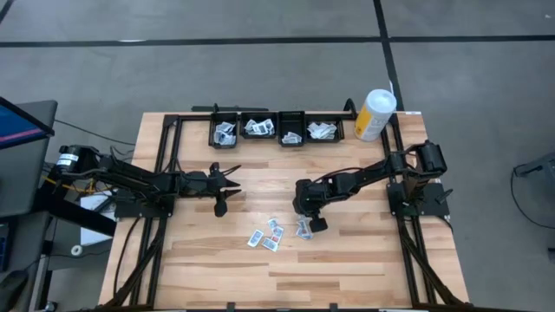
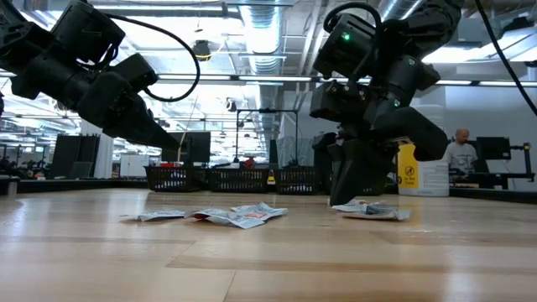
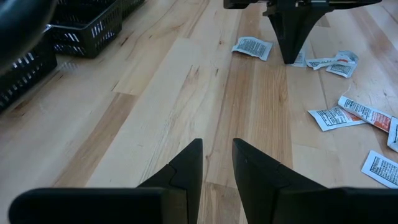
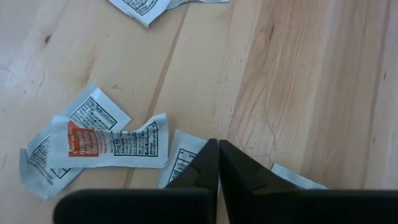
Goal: Pick & Place First Aid Supplies
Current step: Put the orange ointment pack into the middle right black bin
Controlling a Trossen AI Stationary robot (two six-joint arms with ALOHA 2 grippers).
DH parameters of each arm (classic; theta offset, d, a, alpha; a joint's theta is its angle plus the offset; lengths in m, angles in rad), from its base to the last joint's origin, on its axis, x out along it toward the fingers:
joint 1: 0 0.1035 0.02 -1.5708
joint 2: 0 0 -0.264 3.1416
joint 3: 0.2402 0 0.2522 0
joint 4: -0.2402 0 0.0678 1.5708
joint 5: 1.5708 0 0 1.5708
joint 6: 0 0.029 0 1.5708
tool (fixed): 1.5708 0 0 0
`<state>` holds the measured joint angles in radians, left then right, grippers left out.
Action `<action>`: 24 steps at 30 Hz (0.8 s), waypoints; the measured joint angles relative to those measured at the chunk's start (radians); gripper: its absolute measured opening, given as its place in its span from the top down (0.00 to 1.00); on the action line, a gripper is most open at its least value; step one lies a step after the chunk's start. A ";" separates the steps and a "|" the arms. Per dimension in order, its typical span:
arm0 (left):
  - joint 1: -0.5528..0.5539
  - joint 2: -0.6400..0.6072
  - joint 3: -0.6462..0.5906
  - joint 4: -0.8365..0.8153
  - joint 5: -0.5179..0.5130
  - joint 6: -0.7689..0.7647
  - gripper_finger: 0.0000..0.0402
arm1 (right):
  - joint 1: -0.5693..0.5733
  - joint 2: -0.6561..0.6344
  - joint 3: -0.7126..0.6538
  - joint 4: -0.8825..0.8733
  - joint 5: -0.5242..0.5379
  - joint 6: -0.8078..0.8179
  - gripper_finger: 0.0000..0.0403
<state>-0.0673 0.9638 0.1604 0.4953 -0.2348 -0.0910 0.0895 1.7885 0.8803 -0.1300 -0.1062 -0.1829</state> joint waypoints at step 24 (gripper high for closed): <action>0.000 0.000 0.000 0.000 0.000 0.000 0.78 | -0.214 -0.003 0.213 -0.032 0.089 -0.271 1.00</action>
<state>-0.0673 0.9638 0.1606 0.4953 -0.2348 -0.0910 -0.1249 1.7859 1.0930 -0.1619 -0.0176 -0.4535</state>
